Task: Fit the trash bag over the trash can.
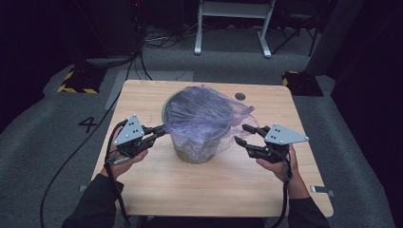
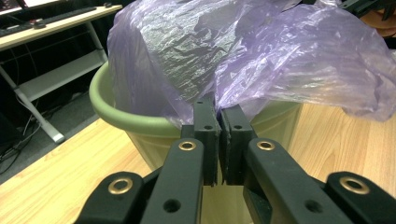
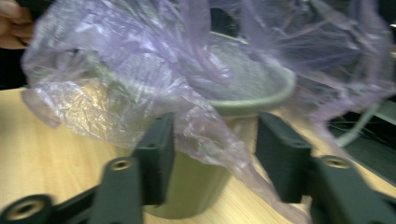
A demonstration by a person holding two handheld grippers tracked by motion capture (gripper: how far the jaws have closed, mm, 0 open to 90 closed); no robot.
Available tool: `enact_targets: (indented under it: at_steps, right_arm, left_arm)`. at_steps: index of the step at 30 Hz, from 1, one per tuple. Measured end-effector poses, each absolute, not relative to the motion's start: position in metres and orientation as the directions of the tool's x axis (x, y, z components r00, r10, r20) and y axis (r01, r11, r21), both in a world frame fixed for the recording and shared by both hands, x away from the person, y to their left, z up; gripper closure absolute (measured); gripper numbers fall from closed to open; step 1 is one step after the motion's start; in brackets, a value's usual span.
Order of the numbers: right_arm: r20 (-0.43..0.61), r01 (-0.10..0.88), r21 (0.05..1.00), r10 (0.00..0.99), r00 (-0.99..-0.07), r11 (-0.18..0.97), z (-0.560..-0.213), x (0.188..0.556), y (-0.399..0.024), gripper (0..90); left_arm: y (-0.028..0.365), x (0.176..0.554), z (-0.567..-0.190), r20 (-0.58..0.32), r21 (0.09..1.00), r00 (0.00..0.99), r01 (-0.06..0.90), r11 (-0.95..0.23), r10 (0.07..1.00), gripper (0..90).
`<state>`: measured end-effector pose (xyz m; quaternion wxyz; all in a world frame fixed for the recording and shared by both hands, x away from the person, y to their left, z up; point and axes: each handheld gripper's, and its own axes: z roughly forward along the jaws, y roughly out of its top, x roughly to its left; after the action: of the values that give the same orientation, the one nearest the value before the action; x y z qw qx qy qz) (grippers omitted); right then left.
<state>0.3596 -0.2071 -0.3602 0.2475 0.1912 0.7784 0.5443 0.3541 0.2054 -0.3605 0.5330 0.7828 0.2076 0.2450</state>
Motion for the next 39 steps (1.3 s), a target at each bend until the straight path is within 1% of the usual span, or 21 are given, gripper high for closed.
enact_targets:
  at_steps: [5, 7, 9, 11, 14, 16, 17, 20, 21, 23, 26, 33, 39]
  right_arm:
    - [-0.212, 0.005, 0.925, 0.525, -0.824, 0.381, -0.368, 0.361, -0.195, 75.2]
    - [-0.221, 0.000, 0.920, 0.521, -0.825, 0.392, -0.370, 0.361, -0.192, 81.8]
    - [-0.221, -0.004, 0.921, 0.511, -0.831, 0.390, -0.371, 0.361, -0.191, 86.2]
    - [-0.226, -0.011, 0.921, 0.511, -0.829, 0.389, -0.371, 0.360, -0.191, 88.9]
    - [-0.233, -0.021, 0.921, 0.508, -0.829, 0.388, -0.371, 0.359, -0.191, 90.0]
    - [-0.234, -0.023, 0.921, 0.504, -0.832, 0.390, -0.371, 0.358, -0.191, 90.0]
    - [-0.236, -0.023, 0.920, 0.505, -0.830, 0.392, -0.371, 0.357, -0.190, 90.0]
    - [-0.239, -0.027, 0.919, 0.504, -0.830, 0.392, -0.371, 0.357, -0.190, 90.0]
    - [-0.241, -0.028, 0.919, 0.504, -0.829, 0.393, -0.371, 0.356, -0.190, 90.0]
    - [-0.248, -0.034, 0.917, 0.501, -0.829, 0.397, -0.370, 0.355, -0.189, 90.0]
    - [-0.250, -0.032, 0.916, 0.504, -0.827, 0.400, -0.370, 0.355, -0.188, 90.0]
    - [-0.253, -0.035, 0.915, 0.501, -0.828, 0.403, -0.370, 0.355, -0.185, 90.0]
    - [-0.261, -0.045, 0.913, 0.496, -0.828, 0.405, -0.369, 0.353, -0.184, 90.0]
  left_arm:
    - [0.210, 0.354, -0.367, 0.152, 0.936, 0.793, 0.076, -0.343, 0.590, 83.6]
    - [0.212, 0.353, -0.369, 0.149, 0.938, 0.794, 0.076, -0.340, 0.590, 80.1]
    - [0.214, 0.352, -0.370, 0.147, 0.940, 0.788, 0.078, -0.333, 0.598, 75.1]
    - [0.215, 0.351, -0.370, 0.127, 0.944, 0.789, 0.090, -0.317, 0.601, 66.8]
    - [0.215, 0.347, -0.369, 0.121, 0.947, 0.784, 0.092, -0.308, 0.609, 52.2]
    - [0.215, 0.344, -0.368, 0.113, 0.950, 0.787, 0.094, -0.299, 0.606, 41.7]
    - [0.214, 0.342, -0.367, 0.111, 0.951, 0.783, 0.096, -0.295, 0.612, 34.7]
    - [0.211, 0.335, -0.363, 0.094, 0.957, 0.798, 0.091, -0.274, 0.595, 21.7]
    - [0.209, 0.331, -0.361, 0.094, 0.959, 0.801, 0.087, -0.270, 0.591, 19.5]
    - [0.205, 0.325, -0.356, 0.099, 0.961, 0.810, 0.073, -0.268, 0.577, 16.9]
    - [0.194, 0.316, -0.348, 0.117, 0.961, 0.825, 0.046, -0.272, 0.552, 15.5]
    - [0.158, 0.302, -0.332, 0.160, 0.946, 0.863, 0.004, -0.323, 0.479, 15.1]
    - [0.135, 0.302, -0.325, 0.153, 0.947, 0.878, 0.001, -0.322, 0.453, 15.1]
